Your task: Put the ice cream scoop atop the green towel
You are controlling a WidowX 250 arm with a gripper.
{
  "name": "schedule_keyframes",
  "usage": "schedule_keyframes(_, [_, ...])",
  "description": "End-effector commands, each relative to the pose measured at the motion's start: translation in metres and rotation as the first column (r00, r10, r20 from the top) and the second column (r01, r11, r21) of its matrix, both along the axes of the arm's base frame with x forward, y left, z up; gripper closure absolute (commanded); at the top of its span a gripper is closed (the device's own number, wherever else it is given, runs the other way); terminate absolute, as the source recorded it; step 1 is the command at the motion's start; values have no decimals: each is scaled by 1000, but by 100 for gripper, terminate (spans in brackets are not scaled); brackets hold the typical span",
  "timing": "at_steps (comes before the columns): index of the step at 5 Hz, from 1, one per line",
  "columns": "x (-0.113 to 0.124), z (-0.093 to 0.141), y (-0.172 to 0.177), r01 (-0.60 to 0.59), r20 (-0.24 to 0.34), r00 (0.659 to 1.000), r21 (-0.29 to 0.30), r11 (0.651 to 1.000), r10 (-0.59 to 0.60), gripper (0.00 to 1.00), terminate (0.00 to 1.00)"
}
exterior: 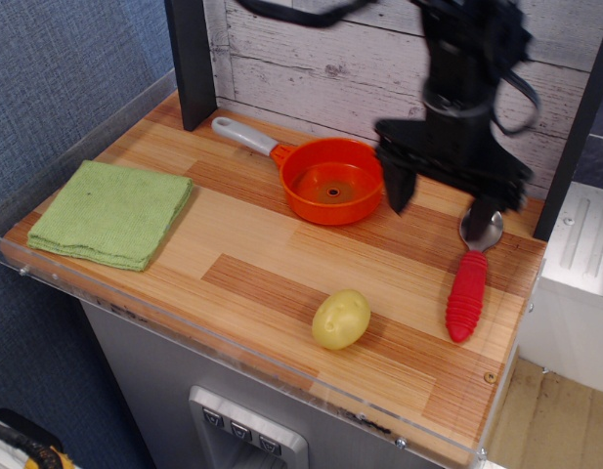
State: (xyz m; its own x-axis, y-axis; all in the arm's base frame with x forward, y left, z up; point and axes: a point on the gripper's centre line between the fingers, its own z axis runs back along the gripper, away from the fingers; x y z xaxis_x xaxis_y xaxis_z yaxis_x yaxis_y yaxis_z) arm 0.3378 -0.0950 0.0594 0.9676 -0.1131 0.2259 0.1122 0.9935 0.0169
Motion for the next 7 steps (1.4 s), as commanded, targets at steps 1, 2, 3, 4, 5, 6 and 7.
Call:
schedule_keyframes(1, [11, -14, -23, 11, 2, 1000, -35, 999, -11, 0, 0])
schedule_keyframes(2, [12, -26, -26, 25, -15, 1000, -23, 999, -26, 0, 0])
schedule_keyframes(3, [12, -30, -24, 16, -23, 1000, -24, 1000, -16, 0, 0])
schedule_keyframes(4, [11, -32, -20, 5, -33, 999, -22, 1000, -5, 0, 0])
schedule_keyframes(5, [11, -35, -18, -6, -24, 1000, -11, 1000, 5, 100, 0])
schedule_keyframes(6, [9, -36, -24, -2, -18, 1000, -10, 1000, 2, 100, 0])
schedule_keyframes(7, [8, -35, -26, 4, -15, 1000, -33, 999, -5, 100, 0])
